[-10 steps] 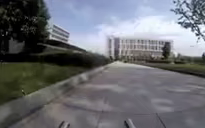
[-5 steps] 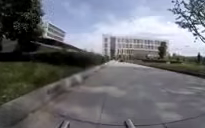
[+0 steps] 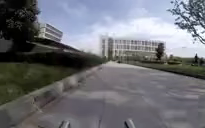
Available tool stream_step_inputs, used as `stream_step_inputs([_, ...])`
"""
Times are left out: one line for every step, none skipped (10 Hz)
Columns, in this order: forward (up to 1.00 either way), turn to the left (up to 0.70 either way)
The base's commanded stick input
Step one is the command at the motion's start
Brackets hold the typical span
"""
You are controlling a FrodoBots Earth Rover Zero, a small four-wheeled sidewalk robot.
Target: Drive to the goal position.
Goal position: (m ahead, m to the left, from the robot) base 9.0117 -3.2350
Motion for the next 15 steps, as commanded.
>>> stream_step_inputs([0.45, -0.27])
stream_step_inputs([0.45, -0.27])
stream_step_inputs([0.45, -0.27])
stream_step_inputs([0.45, -0.27])
stream_step_inputs([0.45, -0.25])
stream_step_inputs([0.45, -0.12])
stream_step_inputs([0.45, 0.0])
stream_step_inputs([0.45, 0.0])
stream_step_inputs([0.61, 0.0])
stream_step_inputs([0.7, -0.02])
stream_step_inputs([0.7, -0.06])
stream_step_inputs([0.7, -0.14])
stream_step_inputs([0.7, -0.14])
stream_step_inputs([0.7, -0.1])
stream_step_inputs([0.7, -0.02])
